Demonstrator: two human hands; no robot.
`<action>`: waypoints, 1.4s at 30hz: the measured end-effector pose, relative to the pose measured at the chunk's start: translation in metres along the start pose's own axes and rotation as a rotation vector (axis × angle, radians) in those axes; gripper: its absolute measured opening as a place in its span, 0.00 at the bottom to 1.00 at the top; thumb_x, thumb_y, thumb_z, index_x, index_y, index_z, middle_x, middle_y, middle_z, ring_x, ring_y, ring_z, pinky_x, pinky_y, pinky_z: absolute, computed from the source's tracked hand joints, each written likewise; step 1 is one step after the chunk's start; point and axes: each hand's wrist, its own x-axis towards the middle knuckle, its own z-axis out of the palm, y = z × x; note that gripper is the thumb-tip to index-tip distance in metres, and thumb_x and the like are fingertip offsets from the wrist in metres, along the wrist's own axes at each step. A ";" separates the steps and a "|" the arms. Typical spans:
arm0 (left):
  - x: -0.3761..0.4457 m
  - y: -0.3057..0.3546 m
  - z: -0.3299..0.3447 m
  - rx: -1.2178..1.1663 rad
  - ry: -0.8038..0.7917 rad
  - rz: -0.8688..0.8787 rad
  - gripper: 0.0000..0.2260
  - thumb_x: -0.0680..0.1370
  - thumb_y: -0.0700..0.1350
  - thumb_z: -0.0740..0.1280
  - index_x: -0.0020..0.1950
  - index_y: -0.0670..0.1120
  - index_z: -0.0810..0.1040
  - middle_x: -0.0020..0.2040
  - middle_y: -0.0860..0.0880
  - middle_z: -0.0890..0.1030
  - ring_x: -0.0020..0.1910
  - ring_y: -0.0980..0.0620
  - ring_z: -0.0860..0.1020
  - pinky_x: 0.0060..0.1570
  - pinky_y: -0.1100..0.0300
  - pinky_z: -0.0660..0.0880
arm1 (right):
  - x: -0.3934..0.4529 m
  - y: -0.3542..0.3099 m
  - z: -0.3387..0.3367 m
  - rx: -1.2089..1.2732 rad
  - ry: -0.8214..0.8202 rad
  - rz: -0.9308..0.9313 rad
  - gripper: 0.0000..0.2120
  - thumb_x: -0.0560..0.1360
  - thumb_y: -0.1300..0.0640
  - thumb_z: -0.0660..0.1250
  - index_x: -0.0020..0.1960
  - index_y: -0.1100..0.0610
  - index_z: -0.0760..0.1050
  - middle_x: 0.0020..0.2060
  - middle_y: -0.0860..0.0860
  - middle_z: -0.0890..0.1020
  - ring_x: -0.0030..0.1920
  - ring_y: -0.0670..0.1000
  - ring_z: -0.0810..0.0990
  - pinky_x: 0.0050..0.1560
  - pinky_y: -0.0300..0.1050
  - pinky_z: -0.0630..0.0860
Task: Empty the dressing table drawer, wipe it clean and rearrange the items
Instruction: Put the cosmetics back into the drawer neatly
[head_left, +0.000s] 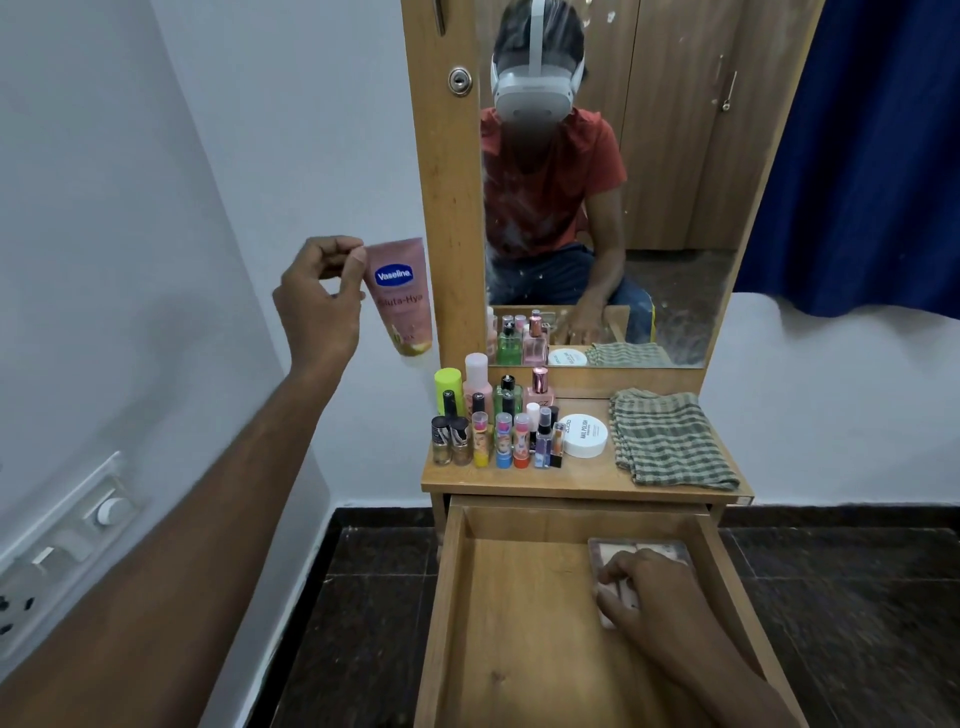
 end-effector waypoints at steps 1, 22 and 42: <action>-0.001 0.008 -0.005 0.000 0.028 0.011 0.06 0.83 0.51 0.70 0.57 0.51 0.82 0.47 0.60 0.84 0.48 0.59 0.83 0.45 0.61 0.84 | 0.000 0.000 0.000 -0.001 -0.001 0.001 0.10 0.78 0.45 0.70 0.57 0.46 0.82 0.52 0.43 0.83 0.53 0.42 0.78 0.53 0.35 0.70; -0.197 0.031 -0.022 -0.054 -0.789 -0.701 0.06 0.79 0.44 0.76 0.52 0.43 0.84 0.45 0.47 0.89 0.47 0.53 0.89 0.45 0.52 0.86 | -0.016 -0.048 -0.029 0.782 -0.084 0.142 0.09 0.84 0.64 0.62 0.59 0.55 0.78 0.48 0.50 0.88 0.47 0.48 0.87 0.45 0.42 0.82; -0.223 -0.023 -0.029 0.403 -0.772 -0.088 0.03 0.77 0.42 0.76 0.46 0.50 0.88 0.44 0.58 0.86 0.42 0.63 0.82 0.46 0.74 0.76 | 0.013 -0.103 0.021 0.438 -0.324 0.314 0.10 0.80 0.55 0.72 0.56 0.54 0.73 0.52 0.54 0.85 0.51 0.55 0.86 0.55 0.58 0.85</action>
